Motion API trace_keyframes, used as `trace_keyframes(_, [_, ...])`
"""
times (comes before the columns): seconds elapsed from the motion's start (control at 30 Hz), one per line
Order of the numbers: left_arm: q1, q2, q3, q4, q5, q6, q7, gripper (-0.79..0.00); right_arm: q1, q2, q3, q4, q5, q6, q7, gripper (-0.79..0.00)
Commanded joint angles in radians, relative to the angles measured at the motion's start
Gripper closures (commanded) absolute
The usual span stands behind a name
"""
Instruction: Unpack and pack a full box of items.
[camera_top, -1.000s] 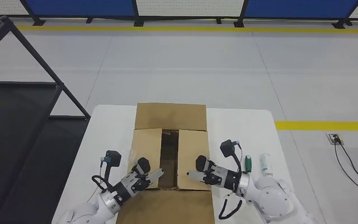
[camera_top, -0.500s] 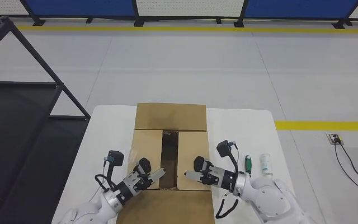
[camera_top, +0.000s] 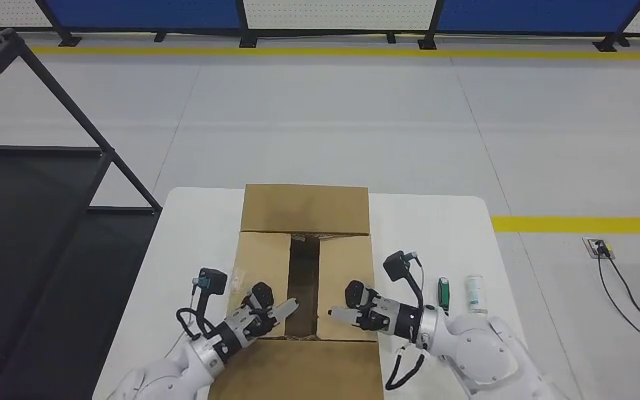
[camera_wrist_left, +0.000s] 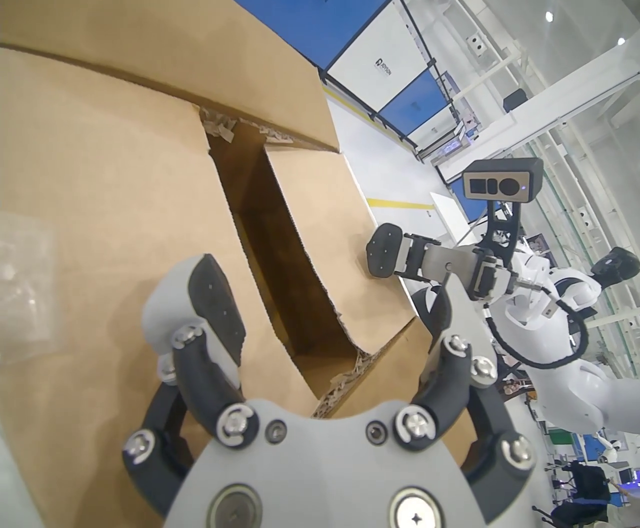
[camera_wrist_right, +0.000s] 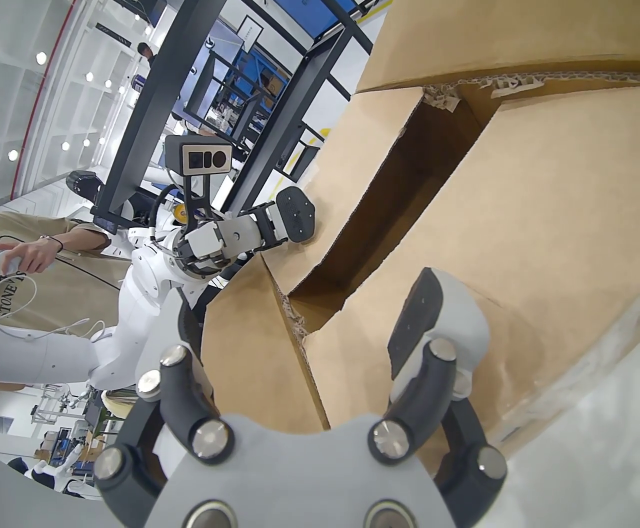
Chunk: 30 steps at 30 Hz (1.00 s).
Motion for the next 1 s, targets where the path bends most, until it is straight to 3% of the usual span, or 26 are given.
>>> trace_keyframes(0.0, [0.001, 0.0, -0.005, -0.009, -0.004, -0.003, 0.011, -0.785, -0.001, 0.001, 0.003, -0.004, 0.005, -0.005, -0.002, -0.785])
trace_keyframes(0.27, [0.062, 0.008, -0.099, -0.111, -0.087, -0.054, 0.057, -0.785, 0.019, 0.006, 0.05, -0.018, 0.069, 0.003, -0.02, -0.785])
trace_keyframes(0.53, [0.175, 0.021, -0.298, -0.178, -0.255, -0.141, 0.041, -0.785, 0.149, 0.0, 0.06, 0.075, 0.135, 0.036, -0.017, -0.785])
trace_keyframes(0.8, [0.283, 0.035, -0.506, -0.096, -0.487, -0.262, -0.05, -0.785, 0.302, -0.012, 0.046, 0.244, 0.184, 0.044, -0.026, -0.785])
trace_keyframes(0.97, [0.364, 0.051, -0.608, -0.034, -0.604, -0.343, -0.253, -0.785, 0.372, -0.019, 0.032, 0.338, 0.176, 0.078, -0.044, -0.785])
